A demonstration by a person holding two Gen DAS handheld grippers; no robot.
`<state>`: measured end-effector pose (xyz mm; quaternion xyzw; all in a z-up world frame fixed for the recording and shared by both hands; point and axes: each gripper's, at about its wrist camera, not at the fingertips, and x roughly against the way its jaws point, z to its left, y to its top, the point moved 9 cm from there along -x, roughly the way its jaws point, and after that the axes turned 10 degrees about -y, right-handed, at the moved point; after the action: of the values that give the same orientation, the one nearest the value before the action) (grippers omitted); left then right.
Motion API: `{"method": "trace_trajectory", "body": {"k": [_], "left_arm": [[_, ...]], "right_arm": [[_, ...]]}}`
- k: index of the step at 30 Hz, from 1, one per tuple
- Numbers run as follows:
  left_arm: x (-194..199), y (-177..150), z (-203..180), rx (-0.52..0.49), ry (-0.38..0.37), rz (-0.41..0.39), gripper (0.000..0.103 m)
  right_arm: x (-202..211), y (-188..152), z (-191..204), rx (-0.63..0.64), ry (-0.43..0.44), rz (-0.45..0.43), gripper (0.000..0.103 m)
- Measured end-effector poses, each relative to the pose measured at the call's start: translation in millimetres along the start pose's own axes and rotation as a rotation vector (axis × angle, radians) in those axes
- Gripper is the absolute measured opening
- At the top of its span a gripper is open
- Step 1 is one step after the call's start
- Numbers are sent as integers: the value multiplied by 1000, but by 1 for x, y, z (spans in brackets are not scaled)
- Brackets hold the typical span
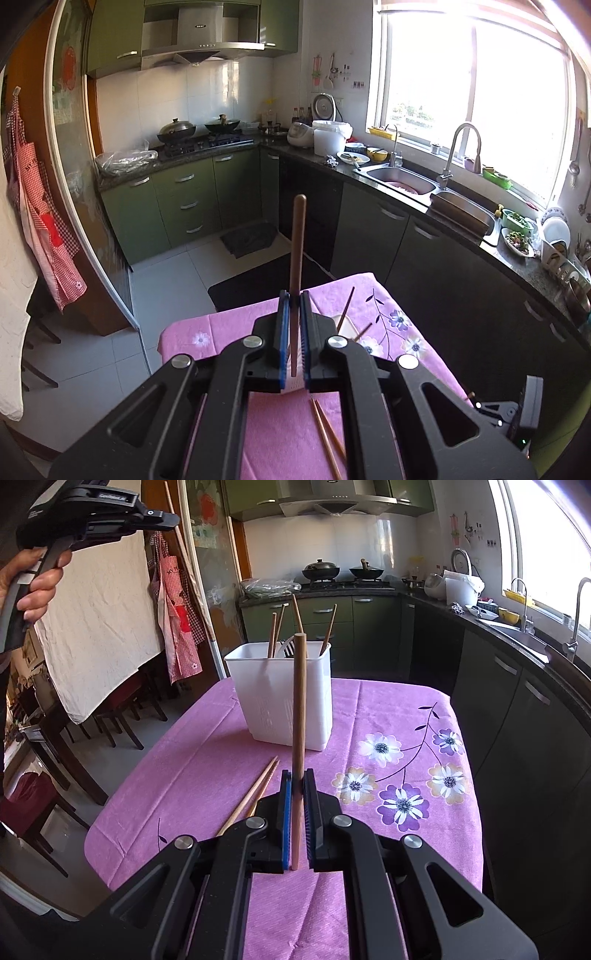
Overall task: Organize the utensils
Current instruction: 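Insert both chopsticks into the white holder and open both grippers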
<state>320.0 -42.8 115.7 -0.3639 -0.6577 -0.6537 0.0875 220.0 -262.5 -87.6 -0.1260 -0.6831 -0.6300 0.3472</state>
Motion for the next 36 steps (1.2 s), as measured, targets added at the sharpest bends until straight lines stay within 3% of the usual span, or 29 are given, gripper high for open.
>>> {"method": "trace_trajectory", "body": {"k": [4, 10, 36], "left_arm": [[-40, -7, 13, 33, -2, 48, 6], [-68, -15, 29, 59, 3, 27, 6], [-75, -8, 34, 58, -26, 8, 6]], "right_arm": [[1, 0, 2, 2, 4, 0, 7], [0, 2, 1, 3, -2, 6, 7], [-4, 4, -2, 0, -20, 16, 7]]}}
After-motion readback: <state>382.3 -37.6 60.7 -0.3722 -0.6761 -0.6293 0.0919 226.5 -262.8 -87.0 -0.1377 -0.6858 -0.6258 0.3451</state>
